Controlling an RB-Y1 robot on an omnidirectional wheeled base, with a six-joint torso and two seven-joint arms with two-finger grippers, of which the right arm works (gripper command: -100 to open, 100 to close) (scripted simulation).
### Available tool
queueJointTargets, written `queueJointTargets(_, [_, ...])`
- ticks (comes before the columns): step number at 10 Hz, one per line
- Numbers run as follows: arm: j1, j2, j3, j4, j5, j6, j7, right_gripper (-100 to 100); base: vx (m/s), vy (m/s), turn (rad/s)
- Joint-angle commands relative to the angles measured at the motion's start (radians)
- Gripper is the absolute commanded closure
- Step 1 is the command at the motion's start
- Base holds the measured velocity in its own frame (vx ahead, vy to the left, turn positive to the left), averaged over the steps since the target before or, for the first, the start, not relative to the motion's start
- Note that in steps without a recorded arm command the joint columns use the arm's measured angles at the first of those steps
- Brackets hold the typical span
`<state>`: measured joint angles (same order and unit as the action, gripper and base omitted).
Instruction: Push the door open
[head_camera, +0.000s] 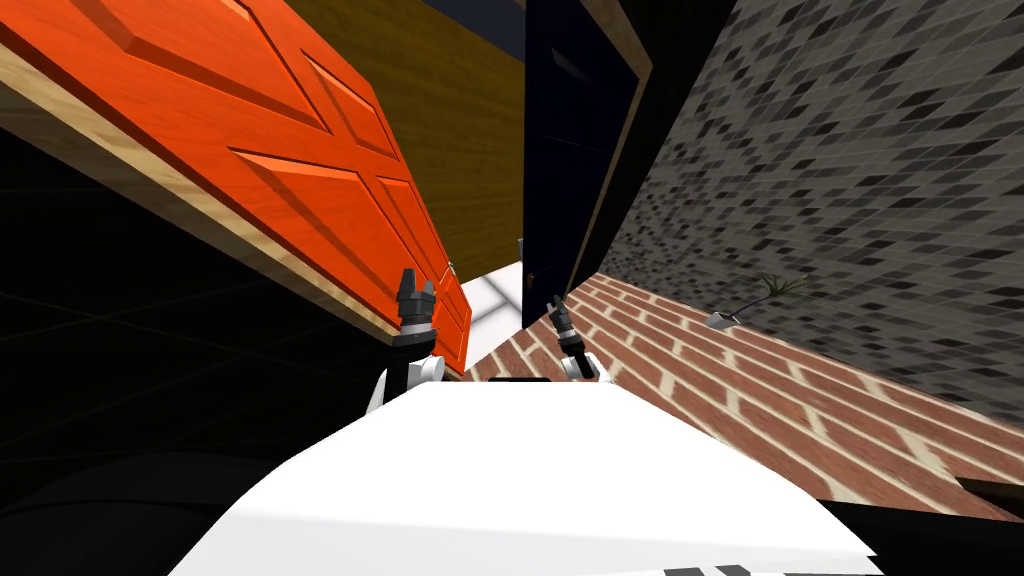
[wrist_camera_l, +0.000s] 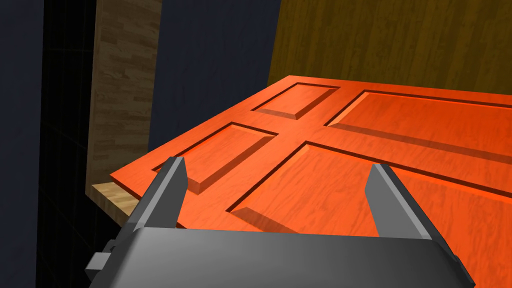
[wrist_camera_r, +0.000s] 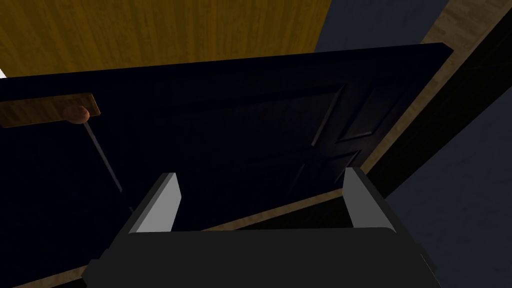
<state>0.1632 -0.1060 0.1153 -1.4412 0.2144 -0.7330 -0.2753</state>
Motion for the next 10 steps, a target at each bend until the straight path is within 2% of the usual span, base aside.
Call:
queueJointTargets(1, [-0.013, 0.001, 0.006, 0.035, 0.011, -0.004, -0.006, -100, 0.090, -0.060, 0.046])
queueJointTargets(10, [-0.111, -0.003, 0.021, 0.275, 0.060, -0.050, -0.039, -100, 0.089, -0.068, 0.048])
